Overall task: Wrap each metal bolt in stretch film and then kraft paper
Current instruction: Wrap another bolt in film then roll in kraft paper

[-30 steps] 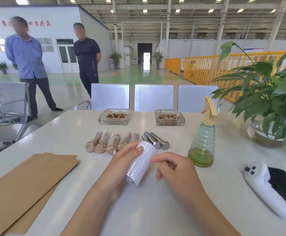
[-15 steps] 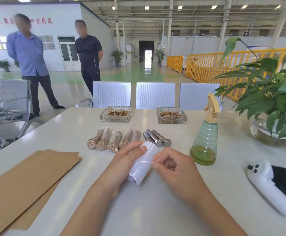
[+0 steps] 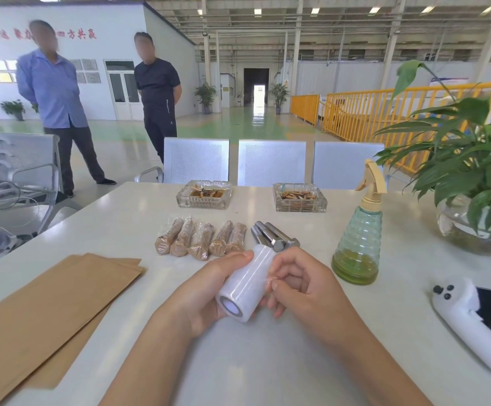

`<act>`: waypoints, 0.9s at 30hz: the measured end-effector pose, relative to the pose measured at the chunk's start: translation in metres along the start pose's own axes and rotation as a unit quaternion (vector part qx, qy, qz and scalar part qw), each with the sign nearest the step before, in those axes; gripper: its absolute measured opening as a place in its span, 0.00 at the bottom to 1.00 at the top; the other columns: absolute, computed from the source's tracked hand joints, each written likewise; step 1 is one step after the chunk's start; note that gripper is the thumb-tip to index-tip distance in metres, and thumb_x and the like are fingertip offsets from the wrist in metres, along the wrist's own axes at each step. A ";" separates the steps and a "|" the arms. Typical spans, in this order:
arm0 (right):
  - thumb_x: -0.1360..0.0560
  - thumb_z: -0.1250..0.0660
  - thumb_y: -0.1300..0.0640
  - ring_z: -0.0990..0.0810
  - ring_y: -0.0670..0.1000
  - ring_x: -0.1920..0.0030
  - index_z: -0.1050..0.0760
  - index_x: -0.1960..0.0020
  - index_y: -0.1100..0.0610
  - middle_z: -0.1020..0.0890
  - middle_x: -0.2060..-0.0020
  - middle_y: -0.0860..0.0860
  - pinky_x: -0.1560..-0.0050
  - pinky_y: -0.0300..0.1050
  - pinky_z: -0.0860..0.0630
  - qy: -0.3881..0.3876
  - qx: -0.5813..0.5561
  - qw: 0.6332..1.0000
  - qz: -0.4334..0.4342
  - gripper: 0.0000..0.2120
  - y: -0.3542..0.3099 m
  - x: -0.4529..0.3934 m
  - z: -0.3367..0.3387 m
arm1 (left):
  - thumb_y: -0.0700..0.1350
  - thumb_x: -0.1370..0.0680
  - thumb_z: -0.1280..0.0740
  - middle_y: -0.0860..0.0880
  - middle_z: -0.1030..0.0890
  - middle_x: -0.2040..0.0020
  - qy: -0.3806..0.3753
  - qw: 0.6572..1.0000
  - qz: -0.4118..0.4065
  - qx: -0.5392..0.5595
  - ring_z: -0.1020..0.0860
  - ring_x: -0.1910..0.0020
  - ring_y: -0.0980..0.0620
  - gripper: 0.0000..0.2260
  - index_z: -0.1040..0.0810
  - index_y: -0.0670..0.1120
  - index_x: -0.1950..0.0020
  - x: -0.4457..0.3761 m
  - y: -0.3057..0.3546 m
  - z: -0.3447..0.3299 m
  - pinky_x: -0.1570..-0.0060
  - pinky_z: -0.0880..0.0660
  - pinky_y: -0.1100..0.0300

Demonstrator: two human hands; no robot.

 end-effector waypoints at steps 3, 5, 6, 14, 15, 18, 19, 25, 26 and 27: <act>0.29 0.32 0.59 0.20 0.51 0.65 0.17 0.48 0.45 0.20 0.61 0.46 0.63 0.42 0.21 0.000 0.061 0.998 -0.014 0.14 0.004 0.001 -0.001 | 0.57 0.30 0.25 0.43 0.14 0.50 0.035 0.999 -0.028 -0.023 0.16 0.56 0.47 0.14 0.16 0.53 0.48 -0.004 0.002 0.002 0.62 0.21 0.60; 0.30 0.29 0.57 0.20 0.48 0.65 0.15 0.51 0.46 0.19 0.61 0.45 0.62 0.45 0.20 0.006 0.094 0.996 -0.004 0.10 0.002 0.001 -0.001 | 0.57 0.31 0.25 0.45 0.14 0.52 0.055 0.998 -0.034 -0.023 0.16 0.59 0.49 0.14 0.16 0.53 0.49 -0.005 0.003 0.003 0.65 0.22 0.61; 0.30 0.28 0.57 0.21 0.48 0.64 0.15 0.54 0.47 0.19 0.60 0.45 0.61 0.46 0.19 0.009 0.104 0.995 0.000 0.08 0.002 0.001 -0.001 | 0.57 0.30 0.25 0.46 0.14 0.53 0.062 0.997 -0.038 -0.028 0.16 0.60 0.50 0.13 0.15 0.53 0.49 -0.005 0.003 0.004 0.66 0.23 0.62; 0.28 0.30 0.56 0.18 0.49 0.60 0.19 0.56 0.48 0.17 0.60 0.47 0.58 0.44 0.20 -0.036 0.060 0.996 -0.047 0.04 0.007 0.000 0.001 | 0.54 0.24 0.27 0.41 0.14 0.53 0.091 0.995 -0.034 0.021 0.16 0.60 0.46 0.13 0.15 0.47 0.45 -0.006 0.004 0.016 0.67 0.21 0.59; 0.28 0.31 0.57 0.17 0.51 0.59 0.20 0.57 0.49 0.17 0.60 0.48 0.56 0.46 0.18 -0.035 0.047 0.997 -0.050 0.04 0.007 0.000 0.001 | 0.53 0.22 0.29 0.39 0.14 0.51 0.088 0.994 -0.021 0.060 0.15 0.59 0.43 0.14 0.15 0.44 0.45 -0.006 0.003 0.019 0.65 0.19 0.55; 0.28 0.33 0.59 0.14 0.54 0.55 0.20 0.57 0.56 0.16 0.60 0.53 0.49 0.51 0.16 -0.003 0.031 0.999 -0.038 0.03 0.003 -0.001 0.005 | 0.50 0.19 0.35 0.35 0.15 0.49 0.044 0.991 -0.004 0.124 0.16 0.55 0.39 0.16 0.11 0.42 0.54 -0.006 0.003 0.018 0.56 0.19 0.48; 0.27 0.33 0.60 0.15 0.53 0.56 0.20 0.58 0.56 0.16 0.61 0.54 0.50 0.49 0.16 0.020 0.029 0.999 -0.035 0.03 0.002 -0.002 0.008 | 0.50 0.19 0.37 0.36 0.15 0.50 0.038 0.991 -0.004 0.125 0.16 0.58 0.40 0.17 0.11 0.43 0.56 -0.006 0.003 0.017 0.59 0.19 0.50; 0.24 0.27 0.64 0.16 0.53 0.63 0.20 0.48 0.55 0.18 0.64 0.52 0.59 0.43 0.18 0.144 -0.029 0.986 -0.079 0.07 0.012 -0.002 0.028 | 0.54 0.20 0.35 0.35 0.16 0.43 0.054 0.996 -0.013 0.073 0.17 0.60 0.43 0.19 0.20 0.42 0.36 -0.006 0.005 0.010 0.65 0.19 0.53; 0.24 0.26 0.61 0.16 0.52 0.62 0.20 0.45 0.54 0.17 0.61 0.51 0.57 0.46 0.16 0.147 -0.043 0.983 -0.099 0.09 0.016 -0.001 0.027 | 0.55 0.21 0.33 0.35 0.16 0.43 0.059 0.997 -0.027 0.044 0.17 0.59 0.44 0.20 0.20 0.43 0.36 -0.005 0.006 0.009 0.65 0.20 0.54; 0.24 0.25 0.58 0.14 0.52 0.60 0.20 0.43 0.52 0.16 0.56 0.50 0.55 0.49 0.15 0.145 -0.060 0.979 -0.126 0.11 0.020 0.000 0.025 | 0.56 0.23 0.30 0.36 0.16 0.43 0.060 0.997 -0.047 0.018 0.17 0.59 0.45 0.21 0.20 0.45 0.36 -0.006 0.008 0.008 0.64 0.20 0.54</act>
Point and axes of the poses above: each hand's wrist, its own x-axis away from the middle knuckle, its own z-axis out of the back of the hand, y = z × x, the point moved 7 cm from there along -x, towards the middle knuckle
